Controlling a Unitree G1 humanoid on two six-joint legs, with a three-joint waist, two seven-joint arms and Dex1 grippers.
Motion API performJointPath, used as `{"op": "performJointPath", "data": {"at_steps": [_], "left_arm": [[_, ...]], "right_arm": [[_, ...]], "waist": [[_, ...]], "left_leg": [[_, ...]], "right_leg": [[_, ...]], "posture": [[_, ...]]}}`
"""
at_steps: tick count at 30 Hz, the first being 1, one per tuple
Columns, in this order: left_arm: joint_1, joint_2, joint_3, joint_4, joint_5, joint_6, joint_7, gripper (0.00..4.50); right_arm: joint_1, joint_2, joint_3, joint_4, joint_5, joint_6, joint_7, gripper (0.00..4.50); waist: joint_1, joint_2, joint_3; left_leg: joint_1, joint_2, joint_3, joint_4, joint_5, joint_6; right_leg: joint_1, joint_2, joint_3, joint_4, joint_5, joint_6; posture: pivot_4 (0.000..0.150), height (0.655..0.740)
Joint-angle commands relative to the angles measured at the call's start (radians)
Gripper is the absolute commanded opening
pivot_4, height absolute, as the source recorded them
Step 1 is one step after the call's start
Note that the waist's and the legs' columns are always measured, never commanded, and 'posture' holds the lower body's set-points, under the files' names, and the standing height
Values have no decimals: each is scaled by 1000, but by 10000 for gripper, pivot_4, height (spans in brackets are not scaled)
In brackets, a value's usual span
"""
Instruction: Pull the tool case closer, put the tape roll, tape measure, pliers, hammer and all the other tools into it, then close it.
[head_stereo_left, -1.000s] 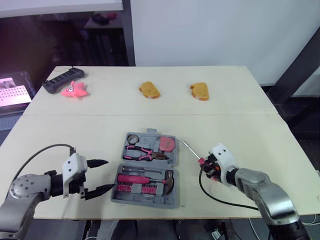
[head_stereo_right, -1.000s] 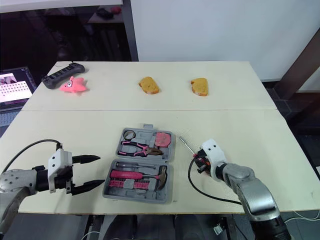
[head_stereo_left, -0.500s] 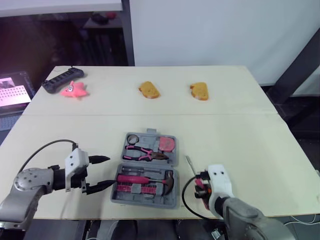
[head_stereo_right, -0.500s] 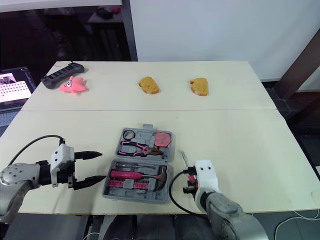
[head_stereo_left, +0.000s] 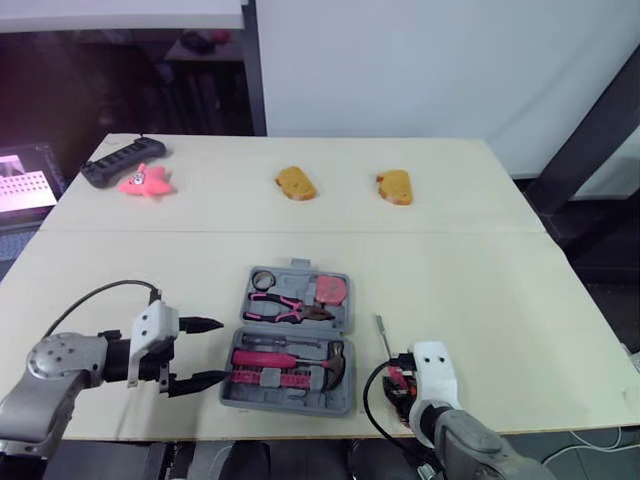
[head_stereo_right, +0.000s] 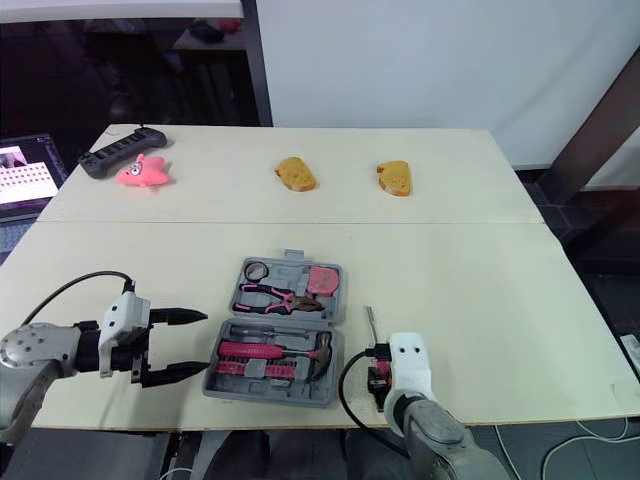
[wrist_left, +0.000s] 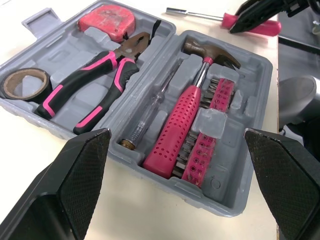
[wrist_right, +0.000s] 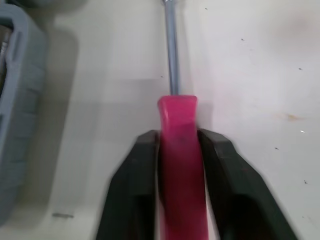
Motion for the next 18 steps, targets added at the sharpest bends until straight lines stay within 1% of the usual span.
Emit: {"op": "performJointPath", "data": {"at_steps": [1,2,3,4,5,8,10,11,12,13,14,15,16,17,18], "left_arm": [[-9,6,8,-18,-6,-15,0,45000],[-9,5,9,-17,-6,-15,2,45000],[-8,4,9,-17,-6,-17,3,45000],[-7,3,10,-18,-6,-18,5,45000],[-4,3,13,-20,-8,-19,5,45000],[10,7,25,-37,-21,-17,3,45000],[15,10,28,-43,-26,-14,-2,45000],[17,14,28,-47,-34,-9,-12,45000],[16,16,27,-48,-39,-5,-18,45000],[15,21,24,-49,-39,-7,-29,45000],[14,35,21,-51,-39,-16,-52,45000],[10,44,16,-51,-37,-22,-66,45000],[6,57,12,-57,-39,-28,-85,45000],[3,69,10,-65,-42,-29,-103,45000],[-1,76,7,-72,-45,-30,-115,45000]], "right_arm": [[-6,-19,-76,-26,23,50,31,34203],[-23,-35,-94,-59,38,78,51,39405],[-51,-51,-125,-98,58,117,80,43566],[-87,-72,-162,-132,79,164,112,44399],[-139,-125,-197,-163,103,214,159,44399],[-312,-318,-282,-195,206,338,335,44399],[-427,-510,-267,-178,310,328,498,44399],[-489,-659,-220,-158,340,232,618,44399],[-530,-761,-186,-139,359,159,698,44399],[-562,-869,-143,-110,356,60,785,44399],[-592,-1006,-57,-56,273,-161,929,44399],[-609,-1094,2,-11,211,-321,1024,44399],[-641,-1168,84,52,128,-522,1141,44399],[-677,-1207,154,111,61,-669,1219,44399],[-714,-1214,210,168,4,-790,1272,44399]], "waist": [[2,0,0],[2,1,1],[3,2,1],[4,3,2],[4,3,2],[-1,9,6],[0,13,8],[0,15,9],[0,21,14],[0,23,15],[1,22,15],[1,23,16],[2,21,18],[1,18,17],[0,17,18]], "left_leg": [[0,0,0,0,0,0],[0,0,0,0,0,0],[-1,0,0,0,0,0],[-1,0,0,0,0,0],[-2,-1,0,0,0,0],[-1,-1,1,1,0,0],[0,0,-1,-1,0,0],[-1,0,0,-2,0,0],[-1,0,-1,-3,0,0],[-1,-1,1,-2,0,0],[-2,-1,2,-3,0,0],[0,-1,1,-4,0,1],[-1,-1,1,-4,0,1],[-1,-1,1,-7,0,1],[-1,-1,1,-8,0,1]], "right_leg": [[0,0,0,0,0,0],[0,0,0,-1,0,0],[0,-1,0,-1,0,0],[0,-1,0,-1,0,0],[0,-1,0,-2,0,0],[0,-1,1,-2,1,0],[0,1,0,-2,1,0],[0,1,0,-2,1,0],[-1,1,0,-2,1,0],[-1,0,1,-3,1,0],[-1,-1,1,-5,1,0],[0,0,1,-5,0,1],[0,-1,0,-5,0,2],[-1,-1,0,-7,0,2],[0,-1,0,-8,0,4]], "posture": [[1500,7400],[1500,7400],[1500,7400],[1500,7400],[1500,7400],[1500,7400],[1500,7400],[1500,7400],[1500,7400],[1500,7400],[1500,7400],[1500,7400],[1500,7400],[1500,7400],[1500,7400]]}}
